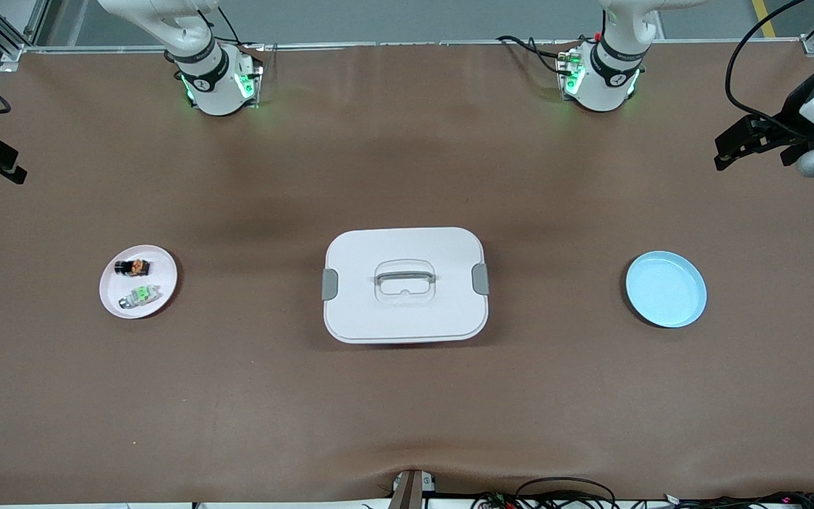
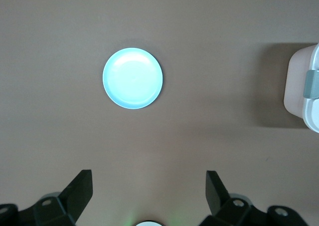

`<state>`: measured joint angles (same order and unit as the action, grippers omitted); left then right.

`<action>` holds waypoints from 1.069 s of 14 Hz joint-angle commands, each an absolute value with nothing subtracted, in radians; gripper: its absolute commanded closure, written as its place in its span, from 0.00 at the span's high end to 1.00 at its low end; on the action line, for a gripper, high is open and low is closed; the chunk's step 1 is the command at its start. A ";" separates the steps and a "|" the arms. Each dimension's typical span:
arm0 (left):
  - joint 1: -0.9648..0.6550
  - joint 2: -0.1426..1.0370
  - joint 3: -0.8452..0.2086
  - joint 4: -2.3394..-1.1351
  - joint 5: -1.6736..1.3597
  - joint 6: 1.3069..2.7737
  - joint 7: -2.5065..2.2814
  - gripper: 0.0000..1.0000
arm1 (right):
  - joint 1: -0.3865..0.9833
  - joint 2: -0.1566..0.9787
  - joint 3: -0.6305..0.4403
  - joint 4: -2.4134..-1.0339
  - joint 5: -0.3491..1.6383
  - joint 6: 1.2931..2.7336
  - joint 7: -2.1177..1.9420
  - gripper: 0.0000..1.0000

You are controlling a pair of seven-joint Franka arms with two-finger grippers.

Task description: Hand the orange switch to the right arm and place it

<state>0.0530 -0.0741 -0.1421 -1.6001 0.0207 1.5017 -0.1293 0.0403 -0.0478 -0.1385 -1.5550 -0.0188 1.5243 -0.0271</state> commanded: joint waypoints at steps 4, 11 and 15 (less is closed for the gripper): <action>0.055 -0.078 -0.147 -1.572 0.011 1.491 -0.110 1.00 | 0.038 -0.054 -0.133 -1.546 -0.009 1.517 -0.023 1.00; 0.057 -0.078 -0.146 -1.560 0.014 1.471 -0.114 1.00 | 0.037 -0.054 -0.133 -1.546 -0.009 1.519 -0.023 1.00; 0.058 -0.080 -0.146 -1.552 0.011 1.450 -0.112 1.00 | 0.037 -0.052 -0.133 -1.546 -0.009 1.523 -0.023 1.00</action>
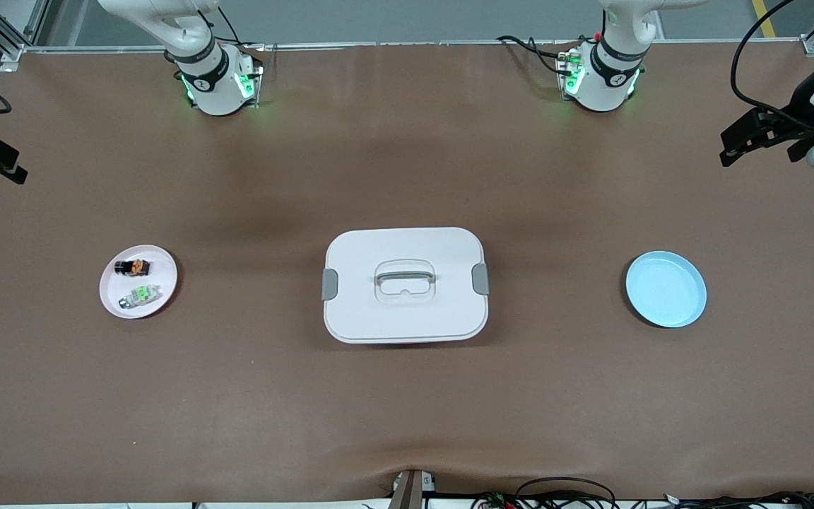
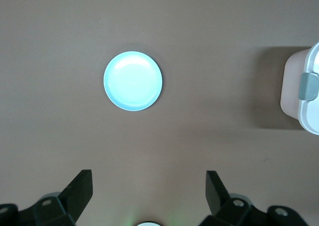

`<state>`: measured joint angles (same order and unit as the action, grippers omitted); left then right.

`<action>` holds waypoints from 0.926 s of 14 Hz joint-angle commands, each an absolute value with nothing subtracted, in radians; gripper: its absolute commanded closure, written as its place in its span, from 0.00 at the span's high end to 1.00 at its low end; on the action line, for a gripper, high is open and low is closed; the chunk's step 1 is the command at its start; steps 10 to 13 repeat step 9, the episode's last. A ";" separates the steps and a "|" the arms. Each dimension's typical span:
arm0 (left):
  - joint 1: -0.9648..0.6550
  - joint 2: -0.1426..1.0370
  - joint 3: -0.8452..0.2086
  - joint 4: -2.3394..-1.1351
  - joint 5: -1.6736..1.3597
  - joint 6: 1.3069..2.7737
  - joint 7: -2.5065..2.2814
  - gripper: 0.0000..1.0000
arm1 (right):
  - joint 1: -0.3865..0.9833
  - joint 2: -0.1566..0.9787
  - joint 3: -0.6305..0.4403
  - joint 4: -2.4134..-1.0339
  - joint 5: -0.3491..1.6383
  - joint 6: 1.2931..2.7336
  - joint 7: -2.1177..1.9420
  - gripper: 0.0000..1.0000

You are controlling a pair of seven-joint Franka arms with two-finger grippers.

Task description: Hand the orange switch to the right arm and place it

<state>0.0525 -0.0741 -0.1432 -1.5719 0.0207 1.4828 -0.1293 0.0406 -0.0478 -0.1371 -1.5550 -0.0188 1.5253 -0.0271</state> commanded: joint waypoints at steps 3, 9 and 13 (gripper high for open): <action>0.060 -0.081 -0.146 -1.540 0.012 1.425 -0.112 1.00 | 0.037 -0.052 -0.133 -1.546 -0.009 1.525 -0.023 1.00; 0.060 -0.075 -0.144 -1.511 0.011 1.390 -0.112 1.00 | 0.035 -0.052 -0.133 -1.546 -0.009 1.528 -0.023 1.00; 0.060 -0.075 -0.144 -1.511 0.011 1.390 -0.112 1.00 | 0.035 -0.052 -0.133 -1.546 -0.009 1.528 -0.023 1.00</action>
